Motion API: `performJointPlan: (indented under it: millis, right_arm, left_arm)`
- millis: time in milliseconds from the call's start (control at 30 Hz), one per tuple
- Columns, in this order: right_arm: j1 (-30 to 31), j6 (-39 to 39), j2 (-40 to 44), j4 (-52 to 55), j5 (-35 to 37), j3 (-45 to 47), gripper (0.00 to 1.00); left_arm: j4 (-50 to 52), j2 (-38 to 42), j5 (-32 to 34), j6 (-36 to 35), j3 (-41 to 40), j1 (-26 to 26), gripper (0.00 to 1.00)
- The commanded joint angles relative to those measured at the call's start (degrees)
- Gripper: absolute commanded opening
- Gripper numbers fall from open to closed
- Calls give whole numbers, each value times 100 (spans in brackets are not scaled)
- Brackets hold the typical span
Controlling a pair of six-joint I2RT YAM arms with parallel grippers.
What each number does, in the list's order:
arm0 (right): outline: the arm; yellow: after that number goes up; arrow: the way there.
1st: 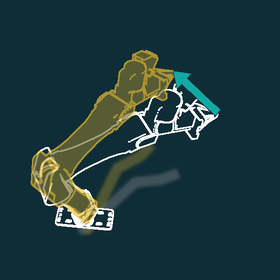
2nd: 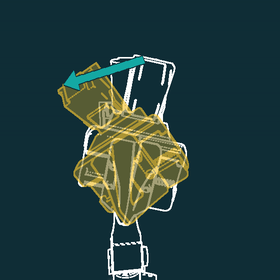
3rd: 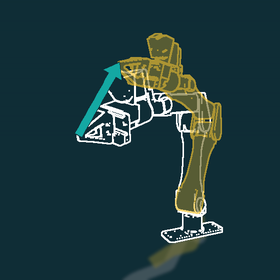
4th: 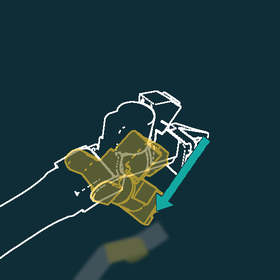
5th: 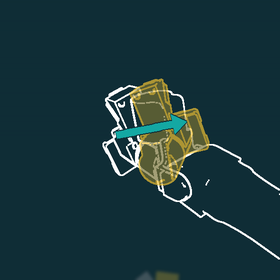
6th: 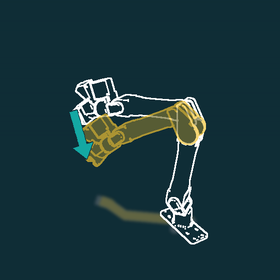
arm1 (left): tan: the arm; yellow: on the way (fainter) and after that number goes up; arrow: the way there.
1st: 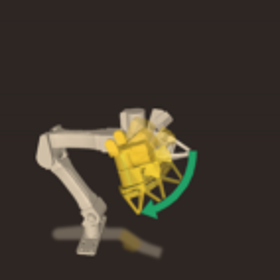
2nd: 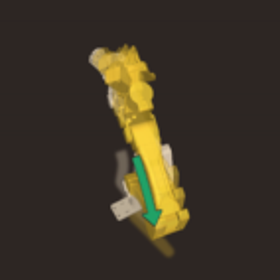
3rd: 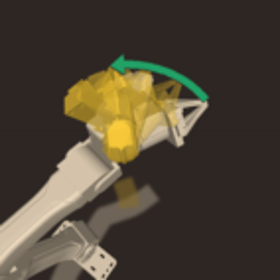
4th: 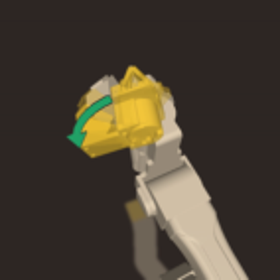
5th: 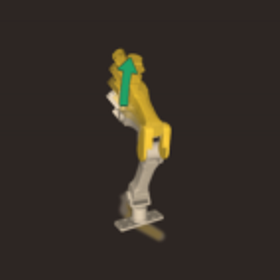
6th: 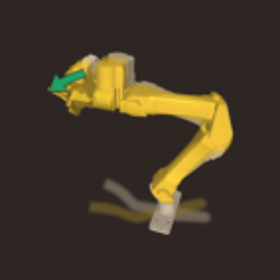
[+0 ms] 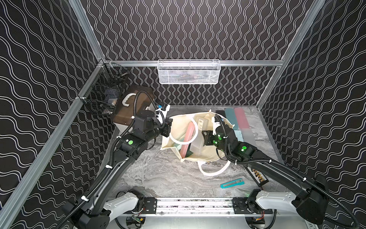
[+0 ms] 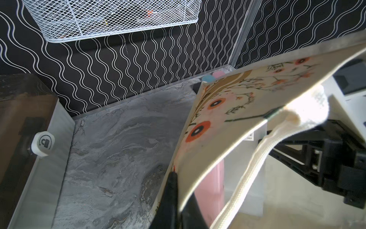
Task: Take out the pencil case from the canvas bag
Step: Pick up the pencil case from the canvas bag, then place the pencil case at the center of the board.
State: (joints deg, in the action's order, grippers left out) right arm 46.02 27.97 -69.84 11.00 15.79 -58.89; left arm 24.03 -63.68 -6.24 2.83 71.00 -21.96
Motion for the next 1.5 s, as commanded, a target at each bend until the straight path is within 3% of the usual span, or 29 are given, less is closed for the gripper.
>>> performJointPlan:
  millis: [0, 267, 500, 633, 767, 1067, 1467]
  right_arm:
    - [-5, -241, 132, -85, 123, -163, 21]
    - [-5, -591, 199, 286, 425, -419, 22]
    - [14, -1035, -605, 704, -43, -1008, 22]
    - [121, -1018, -983, 736, -134, -1139, 20]
    - [196, -947, -981, 649, -139, -1209, 20]
    - [197, -807, -377, 844, 49, -1016, 20]
    - [197, -463, 232, 1260, -246, -847, 20]
  left_arm:
    - [-102, -78, 177, -58, 123, 7, 0]
    - [23, -163, 201, -168, 230, 11, 0]
    - [-156, -254, -1292, -166, 428, 7, 0]
    - [-202, -349, -1617, -38, 621, 7, 0]
    - [-148, -363, -1318, -38, 669, 10, 0]
    - [167, -309, 560, -37, 643, 7, 0]
    - [180, -494, 944, 12, 696, 8, 0]
